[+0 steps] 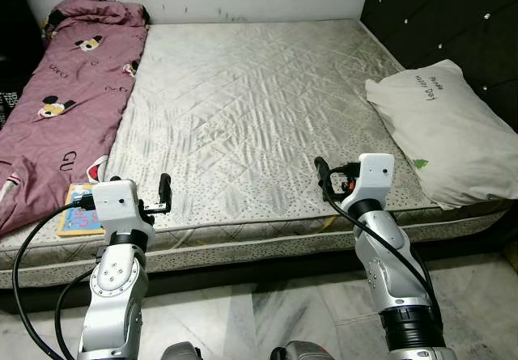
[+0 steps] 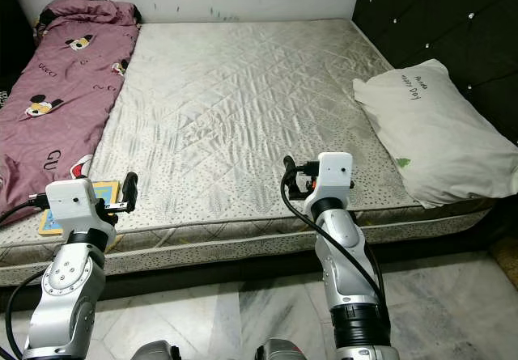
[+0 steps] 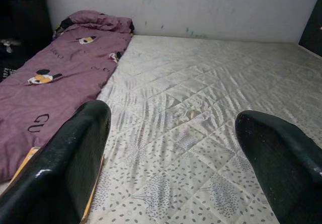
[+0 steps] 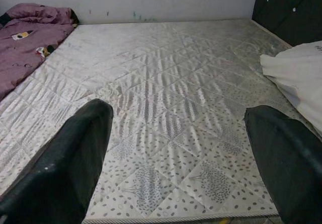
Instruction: Clean up the room
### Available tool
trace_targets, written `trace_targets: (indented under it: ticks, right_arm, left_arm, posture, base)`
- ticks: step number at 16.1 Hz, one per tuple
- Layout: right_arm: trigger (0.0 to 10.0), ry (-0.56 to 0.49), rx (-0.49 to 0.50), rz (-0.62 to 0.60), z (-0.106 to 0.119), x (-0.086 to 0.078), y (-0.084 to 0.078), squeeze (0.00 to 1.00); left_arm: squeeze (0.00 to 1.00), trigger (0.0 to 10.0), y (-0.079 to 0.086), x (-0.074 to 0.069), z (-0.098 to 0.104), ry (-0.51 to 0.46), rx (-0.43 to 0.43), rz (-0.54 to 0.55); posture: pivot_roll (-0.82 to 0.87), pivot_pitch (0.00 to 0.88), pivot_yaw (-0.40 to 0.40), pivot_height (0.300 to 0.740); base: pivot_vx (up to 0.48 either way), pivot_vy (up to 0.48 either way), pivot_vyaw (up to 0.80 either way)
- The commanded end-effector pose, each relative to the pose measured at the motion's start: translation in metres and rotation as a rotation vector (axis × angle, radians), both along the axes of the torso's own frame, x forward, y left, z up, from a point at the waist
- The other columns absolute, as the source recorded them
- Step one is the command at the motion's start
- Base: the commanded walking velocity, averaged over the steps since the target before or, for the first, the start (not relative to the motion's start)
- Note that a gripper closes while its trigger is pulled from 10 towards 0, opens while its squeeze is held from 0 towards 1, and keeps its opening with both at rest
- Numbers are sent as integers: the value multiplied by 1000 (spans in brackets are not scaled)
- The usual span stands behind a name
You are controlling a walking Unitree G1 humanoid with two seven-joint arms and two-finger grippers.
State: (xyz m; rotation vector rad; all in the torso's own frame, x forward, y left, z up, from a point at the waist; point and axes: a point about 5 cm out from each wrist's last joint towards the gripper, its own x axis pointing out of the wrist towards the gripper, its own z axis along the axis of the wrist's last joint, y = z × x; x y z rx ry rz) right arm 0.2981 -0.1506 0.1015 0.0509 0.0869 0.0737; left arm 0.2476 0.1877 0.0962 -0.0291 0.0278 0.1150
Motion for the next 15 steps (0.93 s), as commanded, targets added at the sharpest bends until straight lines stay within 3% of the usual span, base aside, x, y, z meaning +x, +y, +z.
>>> trace_targets:
  ticks: [1, 8, 10, 15]
  right_arm:
    - [10000, -29, 1, 6, 9, 2, 0, 0]
    - [10000, -29, 1, 6, 9, 2, 0, 0]
    - [10000, -24, 3, 35, 15, 5, 4, 0]
    - [10000, -18, -3, 38, 15, 5, 3, 0]
  left_arm:
    - [0, 10000, 0, 1, 4, -9, 5, 0]
    - [0, 10000, 0, 1, 4, -9, 5, 0]
    - [0, 10000, -3, 1, 10, -24, -44, -7]
    - [0, 10000, -5, 0, 11, -25, -66, -16]
  posture:
    - [-96, 0, -31, 740]
    - [-96, 0, -31, 740]
    - [-87, 0, -55, 740]
    - [-89, 0, -56, 740]
  base:
    - [0, 0, 0]
    - [0, 0, 0]
    - [0, 0, 0]
    - [0, 0, 0]
